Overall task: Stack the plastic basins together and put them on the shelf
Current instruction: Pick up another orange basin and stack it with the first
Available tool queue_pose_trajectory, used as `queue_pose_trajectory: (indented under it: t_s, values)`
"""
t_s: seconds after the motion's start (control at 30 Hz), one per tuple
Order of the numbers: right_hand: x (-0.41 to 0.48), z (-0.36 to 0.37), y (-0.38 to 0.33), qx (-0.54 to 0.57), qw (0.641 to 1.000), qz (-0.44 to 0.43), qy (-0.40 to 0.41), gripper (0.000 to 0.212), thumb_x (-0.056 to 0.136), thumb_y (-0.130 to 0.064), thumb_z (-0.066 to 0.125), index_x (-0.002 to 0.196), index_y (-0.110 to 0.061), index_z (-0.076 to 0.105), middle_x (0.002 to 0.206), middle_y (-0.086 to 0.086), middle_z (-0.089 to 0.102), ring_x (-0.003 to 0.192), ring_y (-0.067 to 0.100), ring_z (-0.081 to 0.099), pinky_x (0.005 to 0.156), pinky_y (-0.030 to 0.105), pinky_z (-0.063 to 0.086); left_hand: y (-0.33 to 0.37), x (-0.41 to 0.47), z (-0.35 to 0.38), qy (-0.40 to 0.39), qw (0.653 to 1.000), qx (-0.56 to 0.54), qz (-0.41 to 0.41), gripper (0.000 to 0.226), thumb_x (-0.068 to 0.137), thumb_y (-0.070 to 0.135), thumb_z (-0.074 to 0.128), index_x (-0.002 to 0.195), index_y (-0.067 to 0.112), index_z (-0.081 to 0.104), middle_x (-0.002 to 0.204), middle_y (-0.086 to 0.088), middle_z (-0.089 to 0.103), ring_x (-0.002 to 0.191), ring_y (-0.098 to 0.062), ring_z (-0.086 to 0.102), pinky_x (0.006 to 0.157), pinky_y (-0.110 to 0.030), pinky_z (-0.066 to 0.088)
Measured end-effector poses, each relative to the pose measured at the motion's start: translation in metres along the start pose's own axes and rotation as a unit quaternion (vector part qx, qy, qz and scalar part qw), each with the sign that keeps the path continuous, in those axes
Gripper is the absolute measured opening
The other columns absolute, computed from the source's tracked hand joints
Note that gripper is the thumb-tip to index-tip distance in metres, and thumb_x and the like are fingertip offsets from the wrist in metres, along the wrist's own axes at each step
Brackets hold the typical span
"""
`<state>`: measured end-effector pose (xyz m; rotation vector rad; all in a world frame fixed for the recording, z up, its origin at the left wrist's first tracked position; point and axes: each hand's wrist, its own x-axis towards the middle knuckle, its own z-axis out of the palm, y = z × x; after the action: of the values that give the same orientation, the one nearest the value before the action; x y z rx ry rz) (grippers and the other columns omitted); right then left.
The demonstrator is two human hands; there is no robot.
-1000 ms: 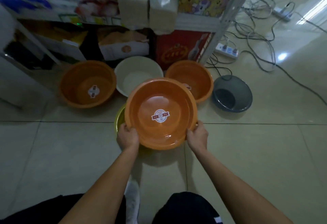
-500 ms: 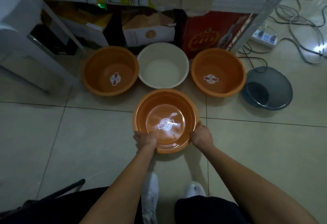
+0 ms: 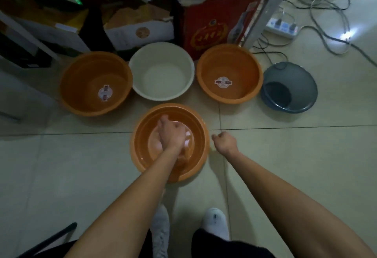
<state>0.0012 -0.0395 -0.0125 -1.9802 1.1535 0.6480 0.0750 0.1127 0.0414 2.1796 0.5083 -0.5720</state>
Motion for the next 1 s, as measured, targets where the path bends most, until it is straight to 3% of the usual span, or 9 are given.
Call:
queue_pose_trajectory:
  t_s: [0.07, 0.17, 0.27, 0.4, 0.5, 0.57, 0.67, 0.9, 1.0]
  values:
    - [0.055, -0.010, 0.010, 0.111, 0.993, 0.031, 0.008, 0.064, 0.079, -0.057, 0.055, 0.098, 0.000, 0.075, 0.102, 0.021, 0.077, 0.102, 0.040, 0.071, 0.094, 0.047, 0.057, 0.033, 0.019, 0.032, -0.032, 0.998, -0.041, 0.044, 0.041, 0.092, 0.010, 0.053, 0.133, 0.006, 0.056, 0.136, -0.015, 0.062, 0.127, -0.034, 0.057, 0.102, -0.035, 0.042]
    - [0.128, -0.032, 0.024, 0.258, 0.962, 0.071, 0.047, 0.086, 0.056, -0.076, 0.059, 0.105, -0.007, 0.072, 0.107, 0.018, 0.076, 0.105, 0.040, 0.071, 0.095, 0.052, 0.058, 0.072, 0.053, 0.084, -0.105, 0.990, -0.094, 0.005, 0.033, 0.091, 0.021, 0.058, 0.117, 0.006, 0.069, 0.121, -0.019, 0.071, 0.111, -0.036, 0.066, 0.087, -0.035, 0.048]
    - [0.119, -0.069, -0.008, 0.314, 0.942, 0.084, 0.085, 0.050, 0.083, -0.064, 0.063, 0.093, -0.015, 0.060, 0.105, 0.015, 0.073, 0.099, 0.035, 0.071, 0.092, 0.050, 0.059, 0.089, 0.079, 0.117, -0.202, 0.968, -0.142, -0.052, 0.025, 0.077, 0.037, 0.062, 0.094, 0.021, 0.071, 0.106, -0.010, 0.073, 0.092, -0.028, 0.068, 0.083, -0.035, 0.053]
    - [0.150, -0.086, -0.025, 0.366, 0.922, 0.075, 0.100, 0.046, 0.089, -0.047, 0.068, 0.118, -0.012, 0.067, 0.109, 0.012, 0.074, 0.098, 0.032, 0.071, 0.091, 0.048, 0.060, 0.097, 0.091, 0.123, -0.244, 0.938, -0.232, -0.083, 0.034, 0.090, 0.019, 0.061, 0.123, 0.021, 0.064, 0.127, 0.000, 0.063, 0.119, -0.019, 0.058, 0.100, -0.039, 0.048]
    - [0.159, -0.088, -0.033, 0.416, 0.902, 0.078, 0.084, 0.023, 0.088, -0.024, 0.074, 0.106, -0.012, 0.066, 0.104, 0.011, 0.073, 0.094, 0.028, 0.073, 0.088, 0.043, 0.062, 0.104, 0.096, 0.110, -0.268, 0.905, -0.309, -0.119, 0.036, 0.092, 0.010, 0.058, 0.127, 0.011, 0.062, 0.142, -0.014, 0.057, 0.132, -0.030, 0.055, 0.110, -0.045, 0.044]
    - [0.154, -0.086, -0.041, 0.468, 0.879, 0.055, 0.070, 0.024, 0.090, -0.011, 0.070, 0.114, -0.009, 0.064, 0.111, 0.013, 0.073, 0.095, 0.027, 0.075, 0.084, 0.038, 0.065, 0.103, 0.095, 0.101, -0.283, 0.887, -0.339, -0.131, 0.049, 0.089, 0.005, 0.059, 0.137, 0.010, 0.056, 0.150, -0.018, 0.051, 0.139, -0.035, 0.049, 0.116, -0.049, 0.038]
    - [0.134, -0.091, -0.054, 0.525, 0.850, -0.014, 0.038, 0.039, 0.092, -0.004, 0.064, 0.130, -0.005, 0.057, 0.119, 0.015, 0.072, 0.103, 0.030, 0.075, 0.081, 0.039, 0.065, 0.112, 0.083, 0.090, -0.273, 0.879, -0.370, -0.127, 0.054, 0.087, 0.004, 0.058, 0.140, 0.011, 0.055, 0.141, -0.013, 0.060, 0.134, -0.031, 0.054, 0.116, -0.048, 0.037]
    - [0.049, -0.120, -0.052, 0.556, 0.828, -0.076, -0.007, 0.031, 0.093, -0.005, 0.061, 0.124, -0.003, 0.057, 0.120, 0.019, 0.072, 0.108, 0.028, 0.073, 0.100, 0.040, 0.058, 0.112, 0.045, 0.041, -0.230, 0.871, -0.416, -0.123, 0.040, 0.091, 0.020, 0.067, 0.130, 0.015, 0.060, 0.110, -0.010, 0.070, 0.094, -0.024, 0.070, 0.073, -0.034, 0.054]
    - [0.011, -0.122, -0.044, 0.529, 0.843, -0.100, -0.002, 0.027, 0.090, -0.005, 0.059, 0.117, -0.007, 0.059, 0.098, 0.010, 0.073, 0.085, 0.021, 0.069, 0.081, 0.033, 0.058, 0.092, 0.030, 0.009, -0.161, 0.881, -0.425, -0.130, 0.019, 0.093, 0.021, 0.067, 0.110, 0.014, 0.068, 0.084, -0.005, 0.071, 0.071, -0.017, 0.066, 0.067, -0.031, 0.053]
